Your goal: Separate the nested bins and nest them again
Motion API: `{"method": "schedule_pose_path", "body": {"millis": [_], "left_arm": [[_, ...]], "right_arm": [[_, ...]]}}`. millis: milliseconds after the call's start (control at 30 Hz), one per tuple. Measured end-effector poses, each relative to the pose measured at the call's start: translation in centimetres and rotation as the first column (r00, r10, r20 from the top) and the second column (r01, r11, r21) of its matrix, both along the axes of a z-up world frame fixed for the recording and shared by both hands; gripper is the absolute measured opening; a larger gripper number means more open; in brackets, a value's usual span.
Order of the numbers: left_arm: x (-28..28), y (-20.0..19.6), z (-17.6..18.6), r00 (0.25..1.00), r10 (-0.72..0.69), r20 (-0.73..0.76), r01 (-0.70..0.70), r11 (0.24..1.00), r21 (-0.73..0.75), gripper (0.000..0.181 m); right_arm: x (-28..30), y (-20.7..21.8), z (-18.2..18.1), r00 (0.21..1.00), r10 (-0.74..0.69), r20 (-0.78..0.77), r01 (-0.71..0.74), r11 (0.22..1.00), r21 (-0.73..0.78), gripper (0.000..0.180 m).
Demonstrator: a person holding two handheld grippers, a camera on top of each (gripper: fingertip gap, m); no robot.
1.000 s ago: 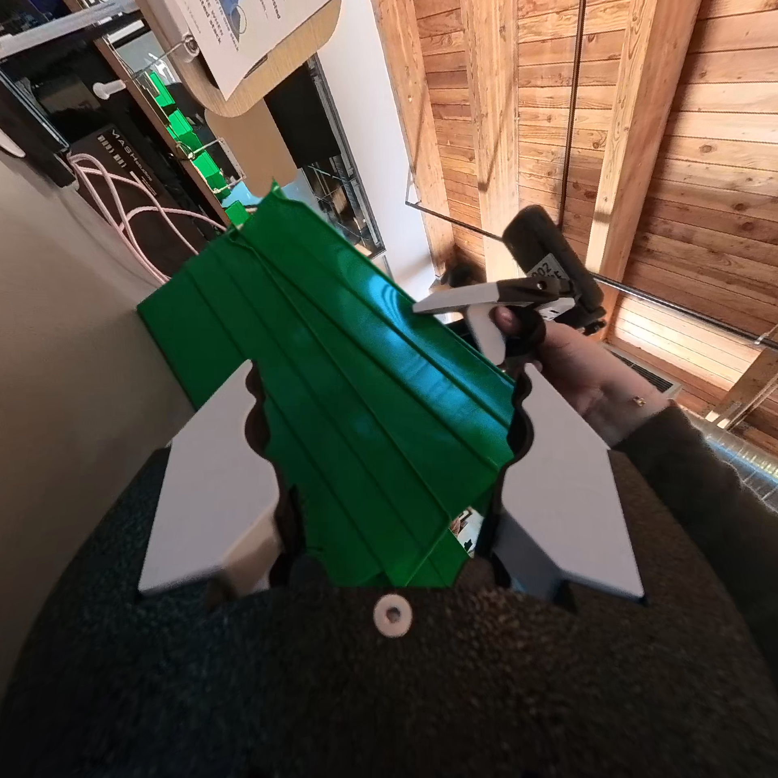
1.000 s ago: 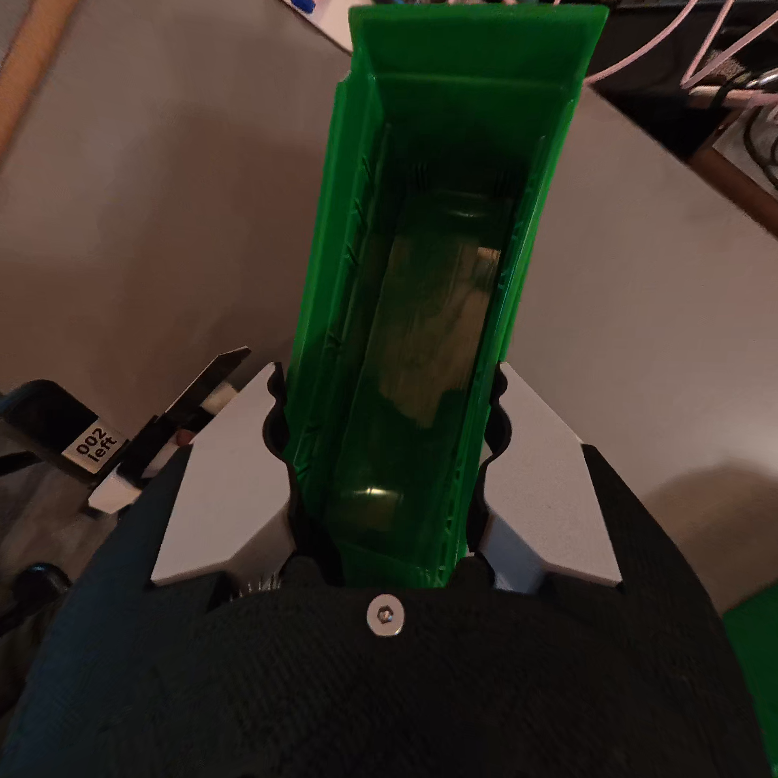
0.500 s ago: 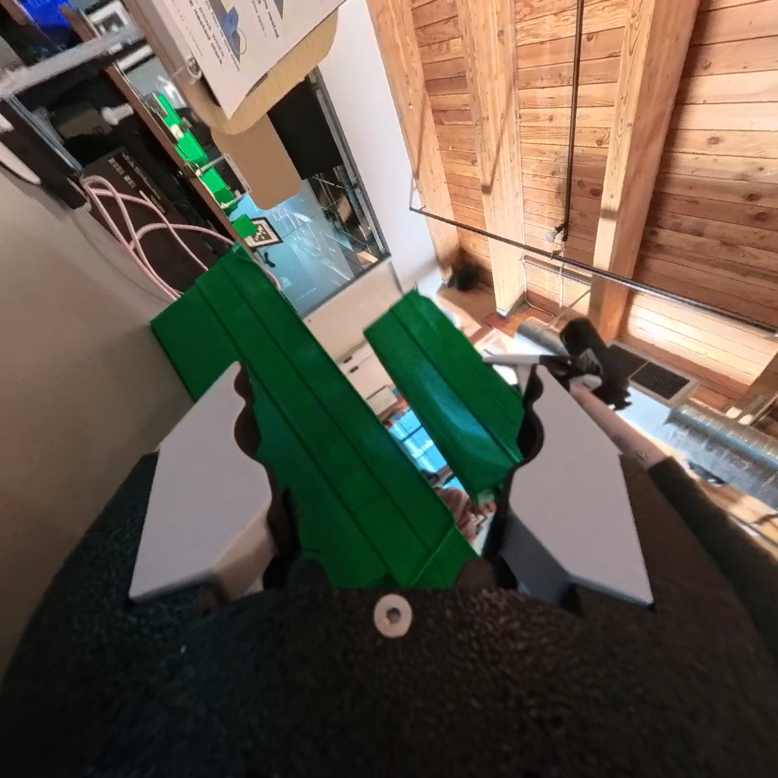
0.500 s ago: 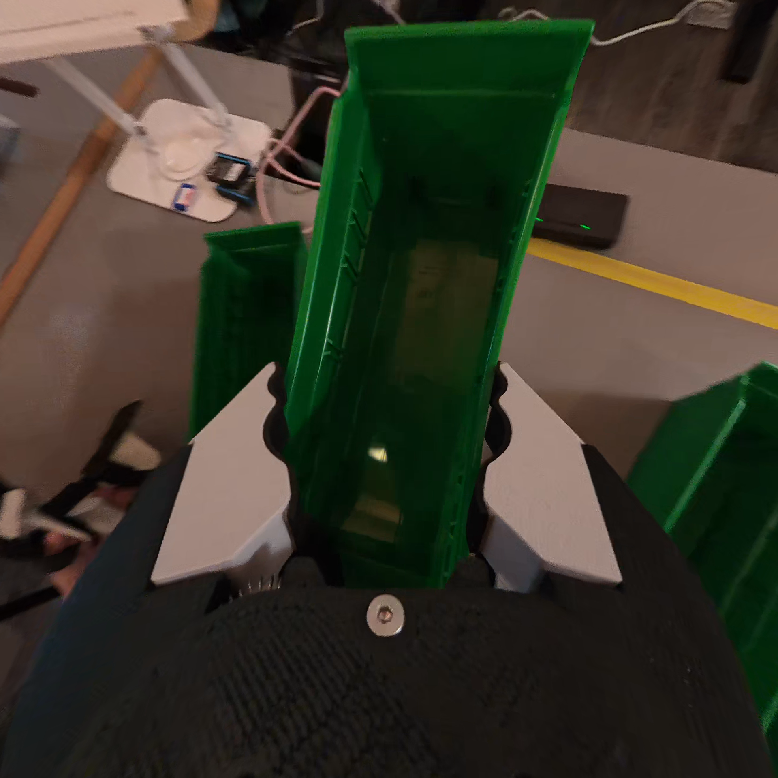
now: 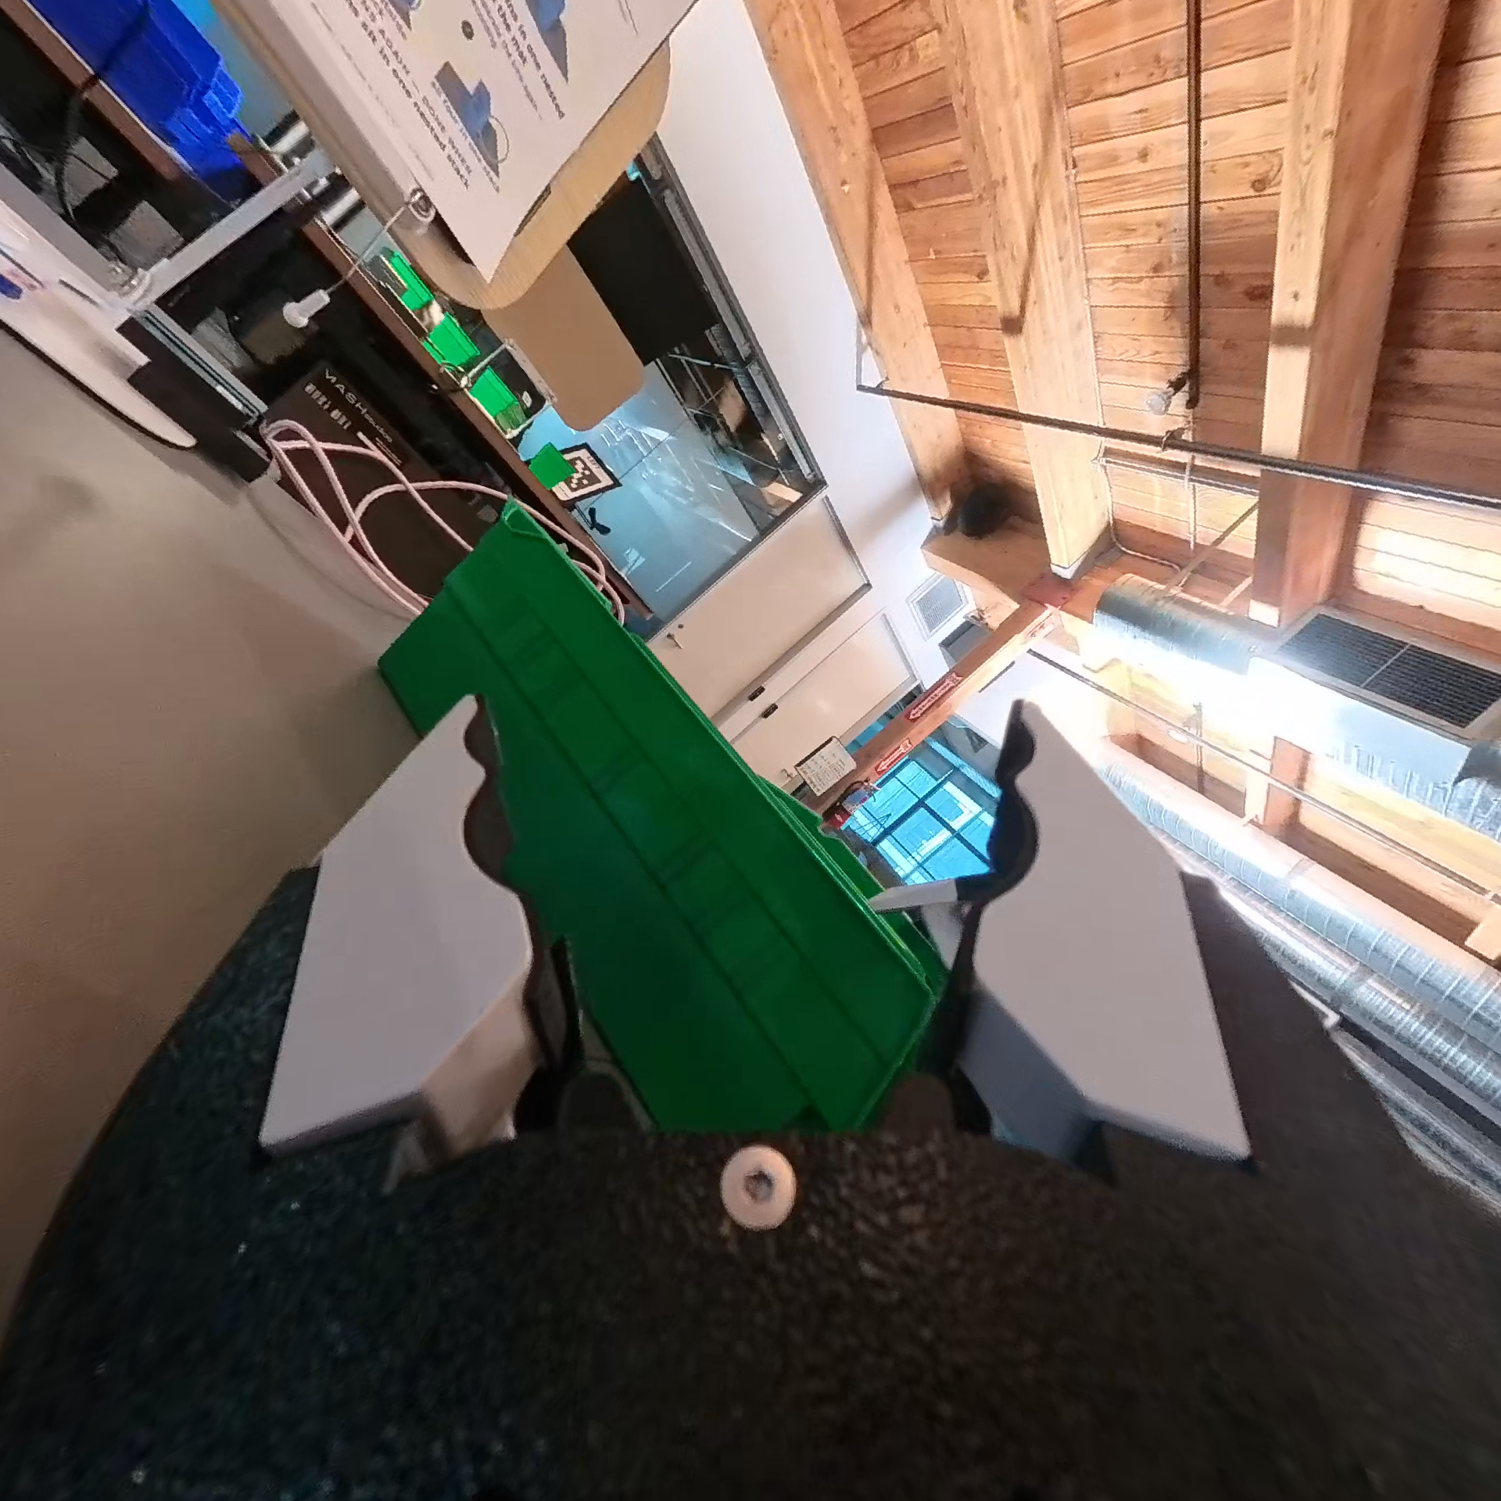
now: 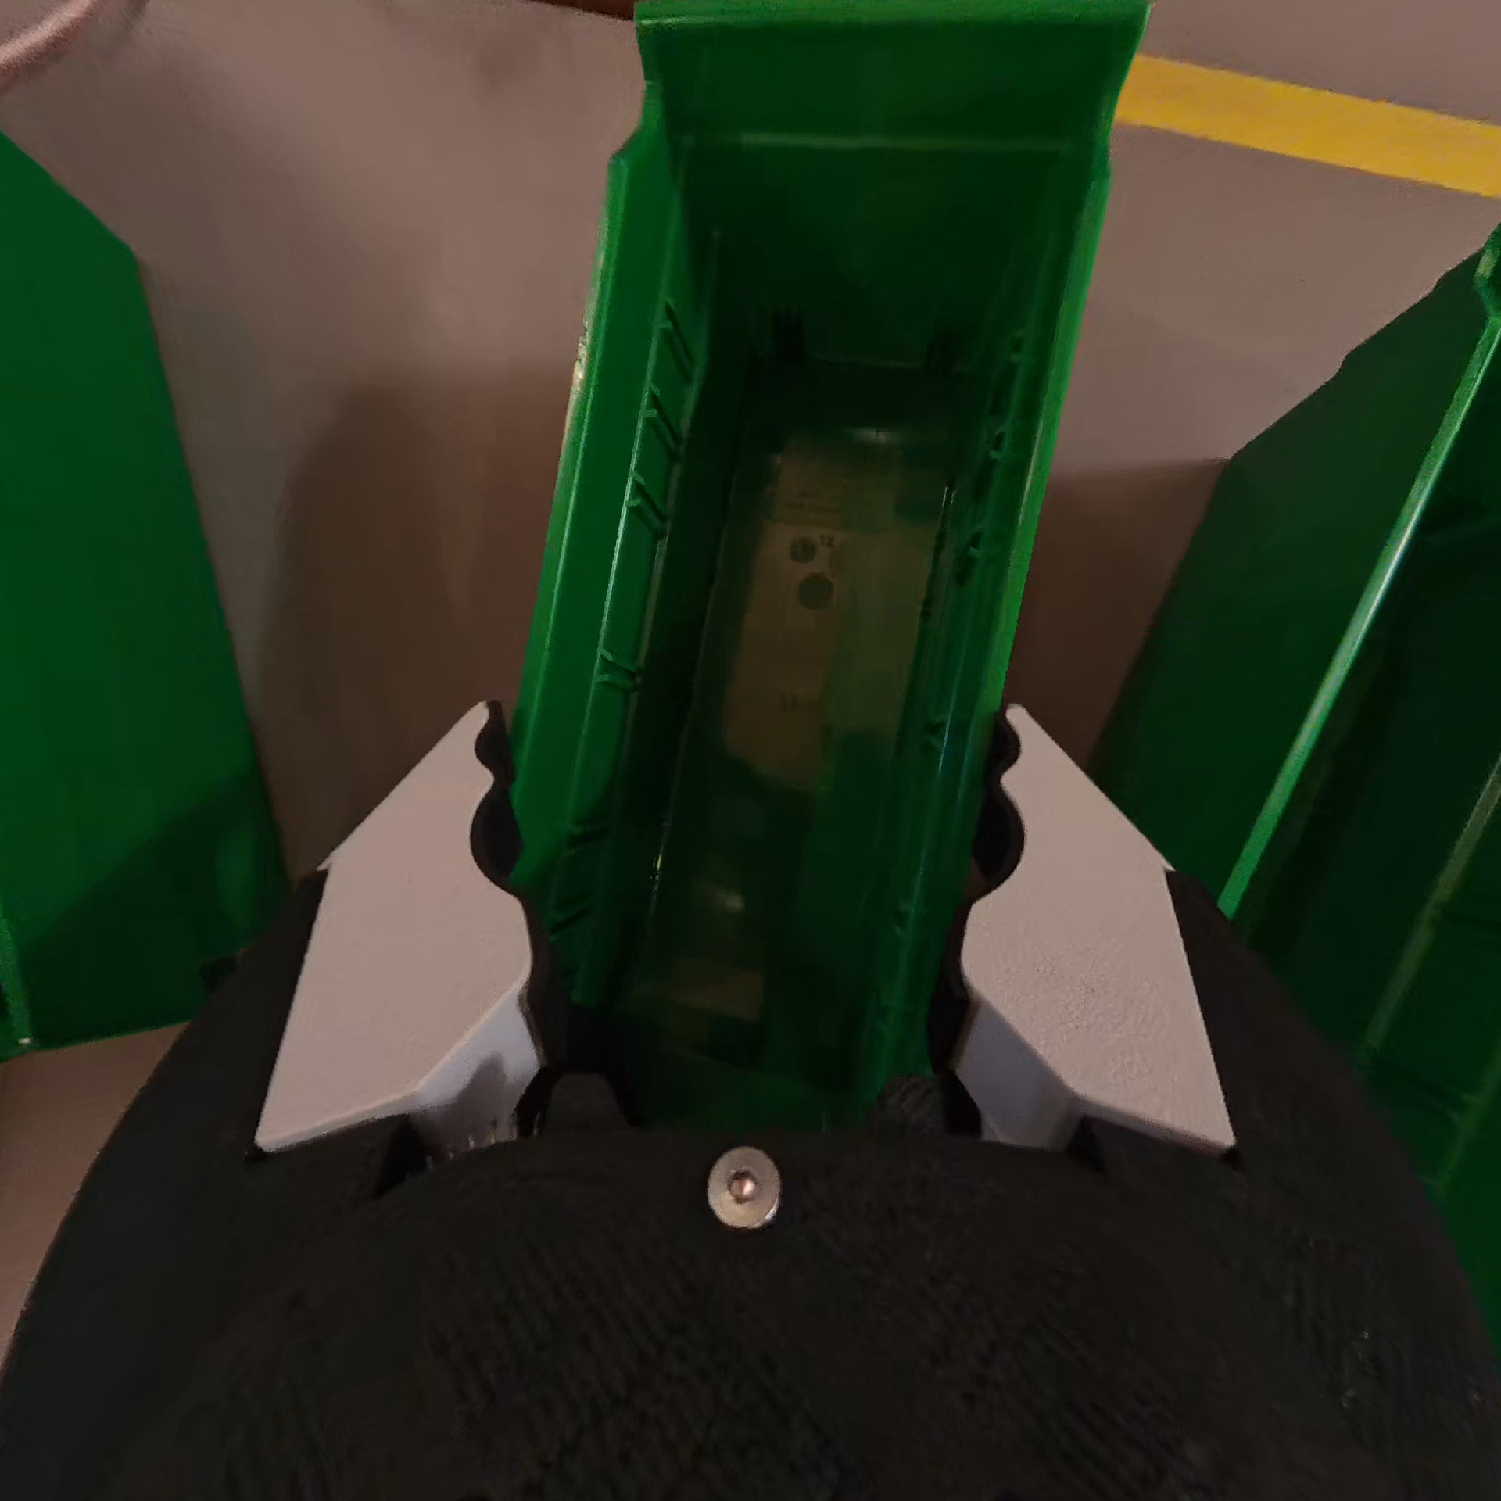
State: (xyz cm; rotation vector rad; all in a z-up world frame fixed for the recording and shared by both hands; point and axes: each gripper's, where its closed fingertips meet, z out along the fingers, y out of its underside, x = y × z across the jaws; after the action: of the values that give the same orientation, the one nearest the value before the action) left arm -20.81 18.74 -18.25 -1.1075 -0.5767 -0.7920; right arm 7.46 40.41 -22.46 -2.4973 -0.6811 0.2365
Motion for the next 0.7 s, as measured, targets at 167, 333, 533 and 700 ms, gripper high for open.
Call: {"method": "schedule_pose_path", "body": {"millis": [167, 333, 533, 700], "left_arm": [[-0.5, 0.0, -0.5, 0.999, 0.027, 0.018, -0.026, 0.999, -0.022, 0.128], [-0.8, 0.0, -0.6, 0.999, 0.039, 0.03, -0.038, 0.999, -0.026, 0.133], [-0.8, 0.0, -0.6, 0.999, 0.032, 0.035, -0.031, 0.999, -0.023, 0.134], [-0.6, 0.1, -0.6, 0.999, 0.028, 0.031, -0.028, 0.999, -0.023, 0.134]], "right_arm": [[-1.3, 0.3, 4.9, 0.988, 0.128, 0.084, -0.146, 0.954, 0.262, 0.123], [-11.0, -12.1, 7.6, 0.616, 0.775, 0.139, -0.739, 0.508, 0.444, 0.105], [-13.3, -21.0, -1.9, 0.184, 0.834, 0.52, -0.969, 0.065, 0.239, 0.089], [-14.5, -18.2, -5.5, 0.14, 0.649, 0.748, -0.989, 0.058, 0.135, 0.04]]}}
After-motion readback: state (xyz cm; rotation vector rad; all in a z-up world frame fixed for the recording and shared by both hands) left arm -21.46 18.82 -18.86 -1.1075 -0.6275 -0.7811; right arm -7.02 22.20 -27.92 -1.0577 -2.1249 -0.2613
